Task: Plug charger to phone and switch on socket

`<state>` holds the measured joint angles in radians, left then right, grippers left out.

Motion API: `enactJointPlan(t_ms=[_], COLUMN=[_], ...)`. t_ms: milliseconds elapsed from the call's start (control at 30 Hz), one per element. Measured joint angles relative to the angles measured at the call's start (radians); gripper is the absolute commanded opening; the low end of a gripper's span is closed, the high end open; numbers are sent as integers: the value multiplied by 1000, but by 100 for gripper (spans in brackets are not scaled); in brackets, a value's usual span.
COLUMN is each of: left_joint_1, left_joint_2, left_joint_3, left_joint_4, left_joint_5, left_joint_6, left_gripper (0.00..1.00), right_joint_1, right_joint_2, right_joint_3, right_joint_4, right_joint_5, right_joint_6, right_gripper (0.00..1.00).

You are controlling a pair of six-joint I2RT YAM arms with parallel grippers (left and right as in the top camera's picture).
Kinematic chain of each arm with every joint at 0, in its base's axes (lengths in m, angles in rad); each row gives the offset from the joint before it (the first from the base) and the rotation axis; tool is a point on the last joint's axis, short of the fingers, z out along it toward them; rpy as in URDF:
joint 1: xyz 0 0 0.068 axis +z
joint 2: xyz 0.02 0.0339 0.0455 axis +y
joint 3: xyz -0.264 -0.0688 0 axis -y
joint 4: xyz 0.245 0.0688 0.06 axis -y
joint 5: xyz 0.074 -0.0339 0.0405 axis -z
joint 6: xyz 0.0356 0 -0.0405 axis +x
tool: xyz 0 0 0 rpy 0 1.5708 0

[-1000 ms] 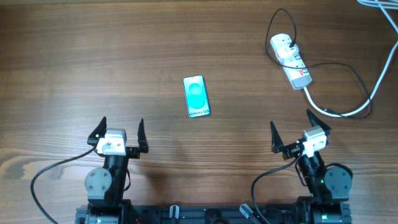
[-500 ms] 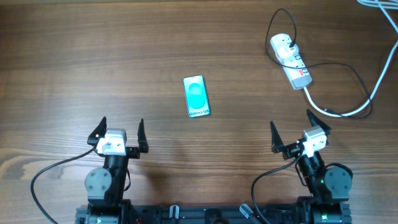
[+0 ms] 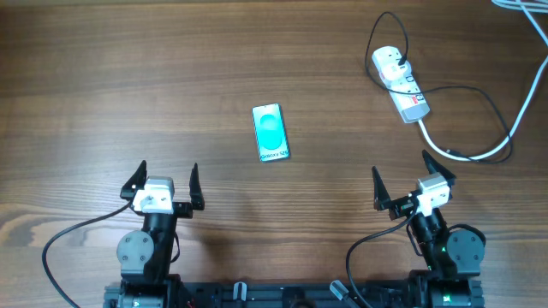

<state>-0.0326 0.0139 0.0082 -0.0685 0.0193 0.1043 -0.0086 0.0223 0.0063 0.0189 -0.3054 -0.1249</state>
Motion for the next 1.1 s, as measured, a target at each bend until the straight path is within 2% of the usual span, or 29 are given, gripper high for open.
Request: enactJointPlan(t_ms=[1100], left_joint_1=[0], left_joint_2=[0], left_joint_3=[0], left_joint_4=[34], left_joint_5=[-4], left_joint_6=[0], left_gripper=[100], right_joint_1=[0], right_joint_2=[0], right_joint_3=[0], right_joint_4=[0], right_joint_5=[0], right_joint_6=[0], right_gripper=[100])
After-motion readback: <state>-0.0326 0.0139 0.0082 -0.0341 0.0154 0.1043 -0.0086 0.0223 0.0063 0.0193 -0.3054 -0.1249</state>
